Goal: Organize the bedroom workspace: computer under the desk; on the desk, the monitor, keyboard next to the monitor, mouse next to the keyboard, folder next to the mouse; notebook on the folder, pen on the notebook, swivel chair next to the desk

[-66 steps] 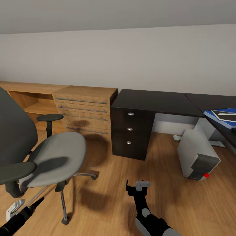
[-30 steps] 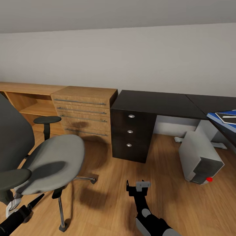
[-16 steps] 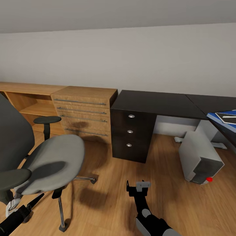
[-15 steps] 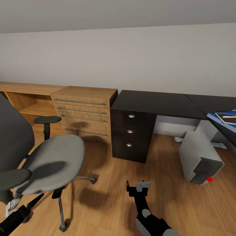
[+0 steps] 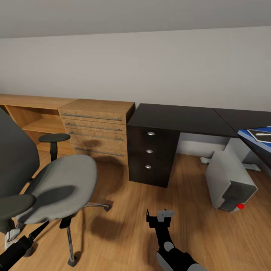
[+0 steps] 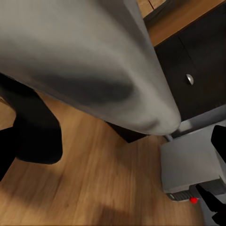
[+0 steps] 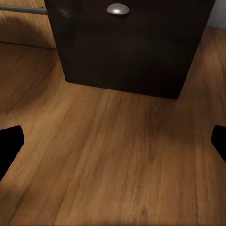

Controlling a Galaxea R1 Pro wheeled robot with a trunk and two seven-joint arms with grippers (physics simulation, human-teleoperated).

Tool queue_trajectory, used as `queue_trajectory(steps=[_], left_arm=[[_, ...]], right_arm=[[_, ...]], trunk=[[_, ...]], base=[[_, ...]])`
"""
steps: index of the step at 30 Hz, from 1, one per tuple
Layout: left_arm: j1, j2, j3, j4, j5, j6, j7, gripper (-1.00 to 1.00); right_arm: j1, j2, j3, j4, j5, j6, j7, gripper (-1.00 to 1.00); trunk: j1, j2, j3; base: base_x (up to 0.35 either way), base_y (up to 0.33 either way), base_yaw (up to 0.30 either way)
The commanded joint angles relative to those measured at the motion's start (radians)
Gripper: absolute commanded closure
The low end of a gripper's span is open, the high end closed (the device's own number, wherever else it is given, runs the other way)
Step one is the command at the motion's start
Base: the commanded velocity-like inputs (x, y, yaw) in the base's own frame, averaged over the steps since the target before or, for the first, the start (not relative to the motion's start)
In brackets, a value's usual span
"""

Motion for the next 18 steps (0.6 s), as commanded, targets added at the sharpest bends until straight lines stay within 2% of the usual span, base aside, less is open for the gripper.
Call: queue_trajectory(steps=[1,9,18], left_arm=[[-0.001,0.0,0.001,0.0,0.005,0.01,-0.003,-1.0],[-0.001,0.0,0.003,0.001,0.004,0.01,-0.005,-1.0],[-0.001,0.0,0.004,0.001,0.005,0.009,-0.005,-1.0]], right_arm=[[-0.001,0.0,0.009,0.001,-0.006,-0.003,-0.007,-1.0],[-0.001,0.0,0.009,0.001,-0.005,-0.003,-0.007,-1.0],[-0.001,0.0,0.009,0.001,-0.005,-0.003,-0.007,-1.0]], trunk=[[0.0,0.0,-0.001],[0.0,0.0,-0.001],[0.0,0.0,-0.001]], base=[[0.068,0.0,0.0],[0.132,0.0,0.0],[0.03,0.0,0.0]])
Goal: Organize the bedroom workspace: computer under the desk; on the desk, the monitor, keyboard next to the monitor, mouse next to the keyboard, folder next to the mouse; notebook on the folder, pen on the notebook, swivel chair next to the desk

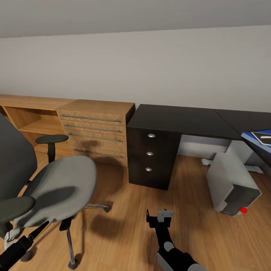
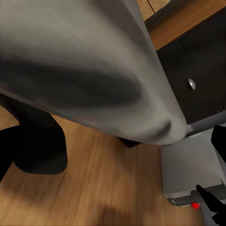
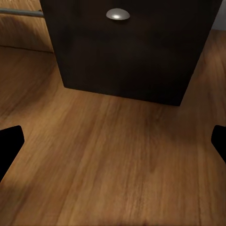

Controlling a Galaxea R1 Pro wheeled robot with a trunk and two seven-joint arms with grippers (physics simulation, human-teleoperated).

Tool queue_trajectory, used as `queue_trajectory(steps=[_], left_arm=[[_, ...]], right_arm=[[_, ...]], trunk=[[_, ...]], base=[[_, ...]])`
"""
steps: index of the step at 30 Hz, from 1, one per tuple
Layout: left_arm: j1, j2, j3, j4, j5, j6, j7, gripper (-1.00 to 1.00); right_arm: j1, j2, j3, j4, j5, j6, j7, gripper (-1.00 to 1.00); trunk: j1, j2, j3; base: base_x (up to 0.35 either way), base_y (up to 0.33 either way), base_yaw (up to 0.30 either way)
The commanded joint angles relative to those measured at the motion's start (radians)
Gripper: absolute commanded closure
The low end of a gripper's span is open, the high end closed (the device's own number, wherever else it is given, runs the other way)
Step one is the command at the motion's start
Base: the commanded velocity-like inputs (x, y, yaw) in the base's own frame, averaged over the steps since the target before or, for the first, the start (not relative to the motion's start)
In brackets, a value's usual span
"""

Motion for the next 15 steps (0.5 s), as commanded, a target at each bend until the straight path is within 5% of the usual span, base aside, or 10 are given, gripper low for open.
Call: queue_trajectory(steps=[1,15], left_arm=[[-0.001,0.0,0.001,0.0,0.006,0.01,-0.003,-1.0],[-0.001,0.0,0.001,0.0,0.007,0.01,-0.003,-1.0]], right_arm=[[-0.001,0.0,0.009,0.001,-0.006,-0.003,-0.007,-1.0],[-0.001,0.0,0.009,0.001,-0.006,-0.005,-0.006,-1.0]], trunk=[[0.0,0.0,-0.001],[0.0,0.0,-0.001]], base=[[0.074,0.0,0.0],[0.092,0.0,0.0]])
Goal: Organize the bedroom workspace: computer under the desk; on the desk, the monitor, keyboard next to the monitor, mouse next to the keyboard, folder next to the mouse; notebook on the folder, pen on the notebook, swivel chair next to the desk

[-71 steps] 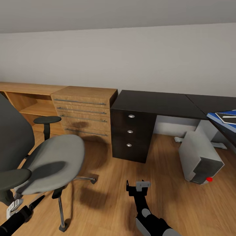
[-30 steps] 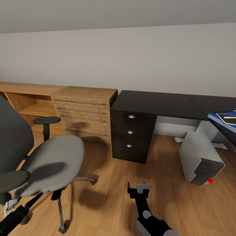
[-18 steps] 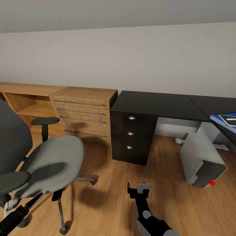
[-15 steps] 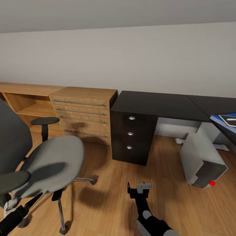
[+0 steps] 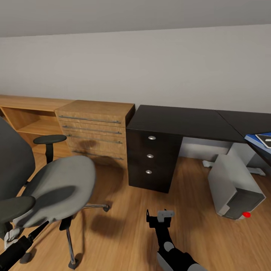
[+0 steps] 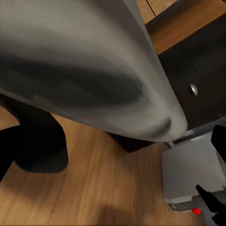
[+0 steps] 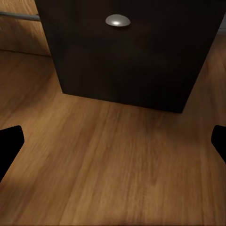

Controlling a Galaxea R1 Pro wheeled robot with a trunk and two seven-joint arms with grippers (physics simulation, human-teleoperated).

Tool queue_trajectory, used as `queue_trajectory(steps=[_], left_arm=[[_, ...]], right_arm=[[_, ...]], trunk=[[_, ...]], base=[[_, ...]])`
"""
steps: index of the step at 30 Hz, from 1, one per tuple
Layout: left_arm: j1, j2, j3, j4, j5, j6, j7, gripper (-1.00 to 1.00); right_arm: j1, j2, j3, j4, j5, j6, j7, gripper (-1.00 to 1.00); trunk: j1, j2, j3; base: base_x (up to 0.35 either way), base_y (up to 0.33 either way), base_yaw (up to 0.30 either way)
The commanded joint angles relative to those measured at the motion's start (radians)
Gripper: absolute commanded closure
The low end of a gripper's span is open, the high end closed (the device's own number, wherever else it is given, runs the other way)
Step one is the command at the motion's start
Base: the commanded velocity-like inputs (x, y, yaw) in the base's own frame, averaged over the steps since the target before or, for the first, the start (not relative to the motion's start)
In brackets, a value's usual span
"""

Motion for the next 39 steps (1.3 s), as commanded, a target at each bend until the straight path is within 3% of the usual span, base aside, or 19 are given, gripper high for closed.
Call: queue_trajectory(steps=[1,11,39], left_arm=[[-0.001,0.0,0.001,0.0,0.007,0.01,-0.003,-1.0],[-0.001,0.0,0.055,0.0,0.005,0.009,-0.004,-1.0],[-0.001,0.0,0.056,0.003,0.001,0.01,-0.002,-1.0]], right_arm=[[-0.001,0.0,0.009,0.001,-0.006,-0.003,-0.007,-1.0],[-0.001,0.0,0.01,0.0,-0.006,-0.004,-0.007,-1.0],[-0.001,0.0,0.01,0.0,-0.006,-0.005,-0.007,-1.0]], trunk=[[0.0,0.0,-0.001],[0.0,0.0,-0.001],[0.0,0.0,-0.001]], base=[[0.094,0.0,0.0],[0.104,0.0,0.0],[0.081,0.0,0.0]])
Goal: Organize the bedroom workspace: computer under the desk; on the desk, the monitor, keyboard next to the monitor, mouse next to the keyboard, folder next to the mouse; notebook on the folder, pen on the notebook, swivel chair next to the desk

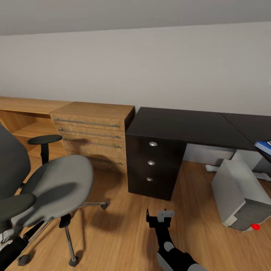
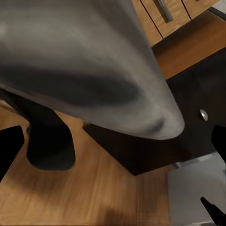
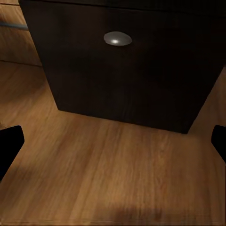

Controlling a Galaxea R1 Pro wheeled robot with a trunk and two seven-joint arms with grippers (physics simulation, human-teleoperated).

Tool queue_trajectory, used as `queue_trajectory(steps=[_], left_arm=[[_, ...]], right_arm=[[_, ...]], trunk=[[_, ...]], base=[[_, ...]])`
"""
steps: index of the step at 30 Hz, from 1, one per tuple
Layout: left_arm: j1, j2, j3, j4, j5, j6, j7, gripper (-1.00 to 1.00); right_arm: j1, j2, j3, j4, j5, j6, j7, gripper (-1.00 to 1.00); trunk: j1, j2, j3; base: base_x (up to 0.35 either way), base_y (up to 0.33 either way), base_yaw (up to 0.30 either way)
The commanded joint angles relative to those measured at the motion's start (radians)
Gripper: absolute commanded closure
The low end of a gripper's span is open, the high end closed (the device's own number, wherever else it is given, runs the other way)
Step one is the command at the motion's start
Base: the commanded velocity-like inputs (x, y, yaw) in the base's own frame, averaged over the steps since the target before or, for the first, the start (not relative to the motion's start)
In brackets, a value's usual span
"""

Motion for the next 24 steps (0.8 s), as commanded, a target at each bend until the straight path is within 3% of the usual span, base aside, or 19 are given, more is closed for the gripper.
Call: queue_trajectory(steps=[1,19,24], left_arm=[[-0.001,0.0,0.001,0.0,0.004,0.01,-0.003,-1.0],[-0.001,-0.004,-0.003,0.045,-0.001,0.009,0.001,-1.0],[-0.001,-0.009,-0.005,0.07,-0.052,0.008,0.002,-1.0]], right_arm=[[-0.001,0.0,0.009,0.001,-0.006,-0.003,-0.007,-1.0],[-0.001,0.0,0.01,0.001,-0.006,-0.003,-0.007,-1.0],[-0.001,0.0,0.01,0.001,-0.006,-0.003,-0.006,-1.0]], trunk=[[-0.001,0.0,-0.001],[-0.001,0.0,-0.001],[-0.001,0.0,-0.001]], base=[[-0.256,0.0,0.0],[-0.269,0.0,0.0],[-0.168,-0.064,0.0]])
